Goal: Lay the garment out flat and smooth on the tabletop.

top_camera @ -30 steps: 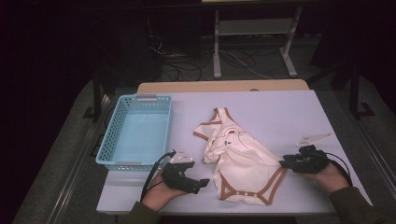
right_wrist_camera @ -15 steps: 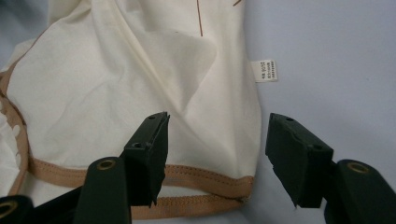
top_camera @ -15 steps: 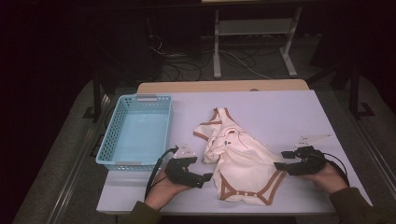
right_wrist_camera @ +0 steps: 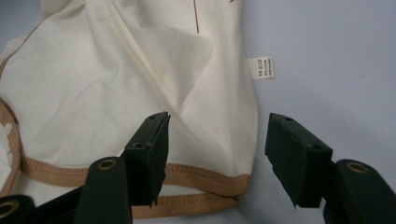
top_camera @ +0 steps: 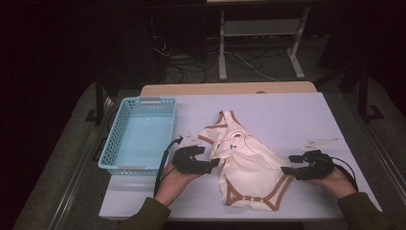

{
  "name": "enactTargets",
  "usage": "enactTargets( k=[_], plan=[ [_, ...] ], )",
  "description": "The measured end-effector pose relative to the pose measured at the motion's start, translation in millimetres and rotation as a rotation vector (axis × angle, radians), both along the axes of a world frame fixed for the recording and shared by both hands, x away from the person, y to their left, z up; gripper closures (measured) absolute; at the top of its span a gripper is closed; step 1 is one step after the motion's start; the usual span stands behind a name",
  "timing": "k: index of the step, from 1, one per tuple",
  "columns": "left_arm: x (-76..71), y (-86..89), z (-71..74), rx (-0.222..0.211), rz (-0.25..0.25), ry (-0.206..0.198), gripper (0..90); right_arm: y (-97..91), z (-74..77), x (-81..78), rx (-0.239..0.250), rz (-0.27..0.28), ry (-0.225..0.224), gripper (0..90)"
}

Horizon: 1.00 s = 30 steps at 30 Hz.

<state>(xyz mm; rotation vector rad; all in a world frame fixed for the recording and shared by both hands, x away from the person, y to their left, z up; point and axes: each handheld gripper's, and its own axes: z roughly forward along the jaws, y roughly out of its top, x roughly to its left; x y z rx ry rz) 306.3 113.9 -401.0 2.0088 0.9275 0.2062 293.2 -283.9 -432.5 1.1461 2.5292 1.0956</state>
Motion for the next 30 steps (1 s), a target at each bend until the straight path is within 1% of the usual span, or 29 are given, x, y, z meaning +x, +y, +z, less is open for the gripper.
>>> enactTargets(
  k=[1, 2, 5, 8, 9, 11, 15, 16, 17, 18, 22, 24, 26, 27, 28, 29, 30],
  plan=[
    [2.7, -0.2, -0.1, 0.01, 0.012, -0.001, 30.0, -0.2, 0.1, 0.0, -0.002, 0.0, 0.0, 39.0],
    [5.0, -1.1, -0.5, 0.009, 0.025, -0.001, 31.8, -0.3, 0.2, -0.1, -0.004, -0.002, -0.001, 39.0],
    [12.2, -3.7, -1.2, 0.029, 0.04, -0.001, 36.0, -0.8, 0.3, 0.1, -0.001, -0.003, -0.002, 39.0],
    [18.7, -7.9, -2.8, 0.036, 0.05, 0.006, 40.1, -0.4, 0.4, 0.1, 0.001, 0.001, -0.003, 39.0],
    [21.3, -9.2, -3.5, 0.045, 0.051, 0.005, 41.9, -0.2, 0.3, -0.1, 0.0, 0.002, -0.004, 39.0],
    [25.7, -12.2, -6.1, 0.045, 0.053, 0.021, 44.3, -0.1, 0.3, -0.2, -0.001, 0.003, -0.006, 38.9],
    [33.9, -19.5, -14.2, 0.066, 0.062, 0.044, 49.1, -0.5, 0.7, -0.6, 0.0, 0.007, -0.007, 38.9],
    [36.5, -20.6, -15.7, 0.084, 0.058, 0.044, 50.3, -0.5, 0.8, -0.8, 0.001, 0.007, -0.009, 38.8],
    [38.7, -21.7, -17.1, 0.092, 0.057, 0.043, 52.1, -0.6, 0.8, -0.9, 0.0, 0.007, -0.011, 38.8],
    [40.6, -23.1, -18.4, 0.089, 0.059, 0.047, 53.4, -0.6, 0.9, -1.0, 0.001, 0.008, -0.011, 38.8],
    [46.5, -27.6, -22.5, 0.115, 0.047, 0.061, 60.6, -0.9, 0.8, -0.8, 0.004, 0.009, -0.012, 38.8],
    [49.3, -30.2, -24.9, 0.136, 0.048, 0.062, 66.3, -1.0, 0.9, -0.9, 0.003, 0.009, -0.015, 39.1],
    [51.7, -32.3, -26.3, 0.143, 0.044, 0.059, 74.8, -1.1, 1.0, -1.1, 0.005, 0.009, -0.019, 39.1],
    [52.8, -32.6, -26.1, 0.161, 0.039, 0.055, 80.5, -1.3, 1.0, -1.0, 0.005, 0.01, -0.021, 39.2],
    [54.0, -33.4, -26.6, 0.155, 0.037, 0.058, 85.1, -1.5, 1.2, -1.1, 0.006, 0.01, -0.021, 39.2],
    [55.0, -34.3, -27.2, 0.149, 0.036, 0.064, 87.0, -1.6, 1.3, -1.2, 0.006, 0.011, -0.025, 39.2],
    [55.9, -34.7, -27.3, 0.157, 0.031, 0.064, 87.4, -1.7, 1.6, -1.4, 0.009, 0.012, -0.025, 39.2]
  ],
)
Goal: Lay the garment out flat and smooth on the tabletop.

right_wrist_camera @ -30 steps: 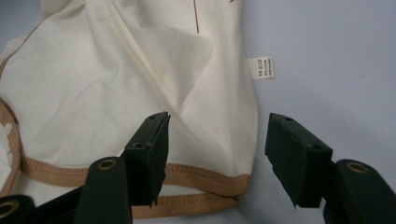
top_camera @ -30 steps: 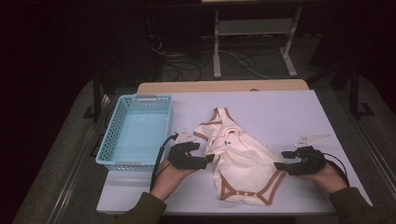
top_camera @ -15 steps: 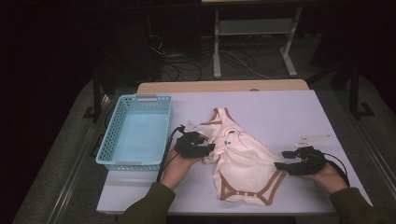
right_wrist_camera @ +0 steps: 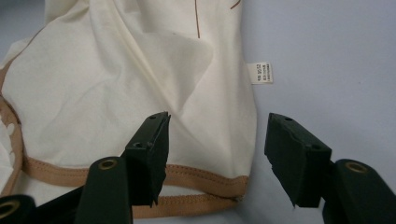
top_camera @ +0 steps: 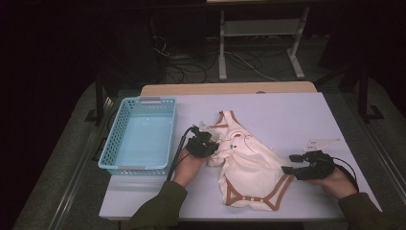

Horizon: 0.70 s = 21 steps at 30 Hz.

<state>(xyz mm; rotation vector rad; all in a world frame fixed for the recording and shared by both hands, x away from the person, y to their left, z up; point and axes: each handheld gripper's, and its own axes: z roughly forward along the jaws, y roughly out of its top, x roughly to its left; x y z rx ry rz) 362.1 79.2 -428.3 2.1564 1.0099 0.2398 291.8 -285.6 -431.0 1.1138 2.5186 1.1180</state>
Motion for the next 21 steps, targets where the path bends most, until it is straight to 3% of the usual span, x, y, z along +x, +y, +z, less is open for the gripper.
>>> enactTargets(
  k=[6, 12, 21],
  plan=[
    [3.0, -1.8, 4.5, 0.015, -0.012, -0.018, 87.5, -0.4, 0.1, 0.1, -0.001, 0.001, -0.001, 39.2],
    [10.5, -7.5, 8.6, 0.038, -0.032, -0.064, 87.5, -0.9, 1.0, -0.6, 0.004, -0.007, -0.011, 39.0],
    [31.3, -7.3, 17.5, 0.053, -0.007, -0.108, 87.5, -1.7, 0.9, -0.3, 0.002, -0.013, -0.015, 38.7]
  ],
)
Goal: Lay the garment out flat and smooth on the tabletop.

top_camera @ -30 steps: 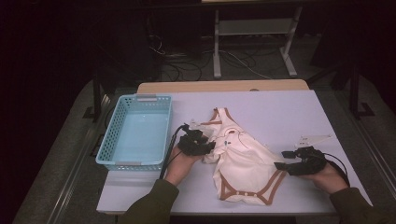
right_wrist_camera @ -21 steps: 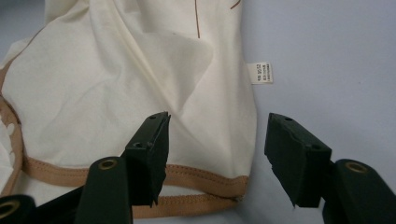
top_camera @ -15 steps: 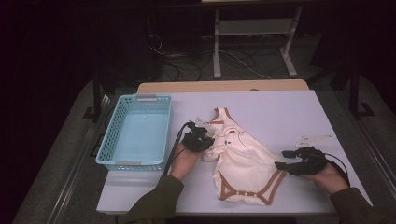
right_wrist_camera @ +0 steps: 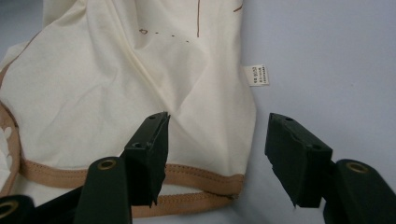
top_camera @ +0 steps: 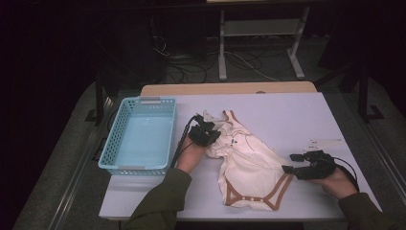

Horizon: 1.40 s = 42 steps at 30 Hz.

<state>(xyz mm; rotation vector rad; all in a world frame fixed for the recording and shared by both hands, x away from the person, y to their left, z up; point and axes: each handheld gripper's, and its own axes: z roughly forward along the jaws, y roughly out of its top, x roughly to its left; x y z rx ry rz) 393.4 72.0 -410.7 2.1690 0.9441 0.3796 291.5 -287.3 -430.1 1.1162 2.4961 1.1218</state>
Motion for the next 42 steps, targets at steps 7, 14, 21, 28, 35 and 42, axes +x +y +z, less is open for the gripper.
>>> enactTargets(
  k=[7, 14, 21, 28, 35, 42],
  plan=[
    [16.8, -0.6, 4.9, -0.001, 0.009, -0.022, 87.3, 0.4, -0.2, -0.1, 0.001, 0.001, 0.002, 38.7],
    [33.8, -4.2, 4.6, -0.003, -0.009, -0.049, 86.9, 0.6, -0.7, 0.1, 0.001, 0.006, 0.004, 38.7],
    [49.2, -7.5, -5.4, -0.01, -0.009, -0.052, 84.0, 0.9, -1.1, 0.2, -0.001, 0.008, 0.006, 38.7],
    [63.8, -10.8, -16.5, -0.009, 0.017, -0.033, 81.5, 1.2, -1.3, 0.3, -0.002, 0.013, 0.005, 38.7],
    [53.7, -6.1, -3.7, -0.015, 0.049, -0.005, 62.7, 0.0, -1.5, 0.1, 0.002, 0.005, 0.006, 38.7],
    [20.1, 0.8, 12.7, -0.03, 0.036, 0.004, 52.1, 1.0, -1.2, -0.3, -0.001, 0.005, 0.003, 38.7]
  ],
)
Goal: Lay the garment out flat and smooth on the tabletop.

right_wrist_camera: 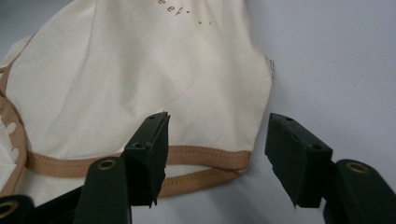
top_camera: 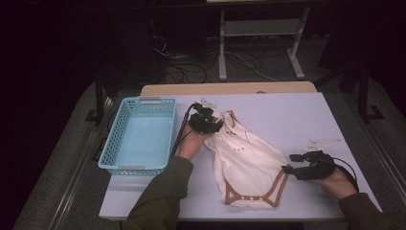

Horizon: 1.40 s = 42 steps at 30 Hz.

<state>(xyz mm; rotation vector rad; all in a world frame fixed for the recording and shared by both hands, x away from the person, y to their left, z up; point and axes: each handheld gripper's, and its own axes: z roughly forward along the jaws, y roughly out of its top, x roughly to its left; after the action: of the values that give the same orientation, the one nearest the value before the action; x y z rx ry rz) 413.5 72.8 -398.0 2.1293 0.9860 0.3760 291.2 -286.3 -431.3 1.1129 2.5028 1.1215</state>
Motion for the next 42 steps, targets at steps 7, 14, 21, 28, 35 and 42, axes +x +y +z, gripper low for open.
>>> enactTargets(
  k=[7, 14, 21, 28, 35, 42],
  plan=[
    [-41.6, 3.3, 0.5, -0.003, -0.069, 0.004, 52.2, -0.2, 0.0, 0.2, 0.0, -0.002, -0.002, 38.7],
    [-68.9, 13.1, -5.1, -0.003, -0.085, 0.008, 56.3, 0.4, -0.2, 0.0, 0.0, -0.006, -0.003, 38.7],
    [-85.3, 17.9, -16.5, 0.006, -0.106, 0.056, 64.7, 0.3, -0.2, 0.0, 0.0, -0.006, -0.003, 38.7],
    [-90.1, 2.2, -28.8, 0.02, -0.166, 0.097, 68.0, 0.3, -0.3, 0.1, -0.001, -0.005, -0.002, 38.8],
    [-96.5, 1.4, -29.6, 0.045, -0.201, 0.117, 77.0, -0.3, -0.2, 0.0, -0.001, -0.008, -0.004, 38.8],
    [-97.1, -11.5, -35.9, 0.062, -0.236, 0.111, 75.4, 1.0, -0.6, 0.4, -0.006, 0.0, -0.004, 38.8]
  ],
)
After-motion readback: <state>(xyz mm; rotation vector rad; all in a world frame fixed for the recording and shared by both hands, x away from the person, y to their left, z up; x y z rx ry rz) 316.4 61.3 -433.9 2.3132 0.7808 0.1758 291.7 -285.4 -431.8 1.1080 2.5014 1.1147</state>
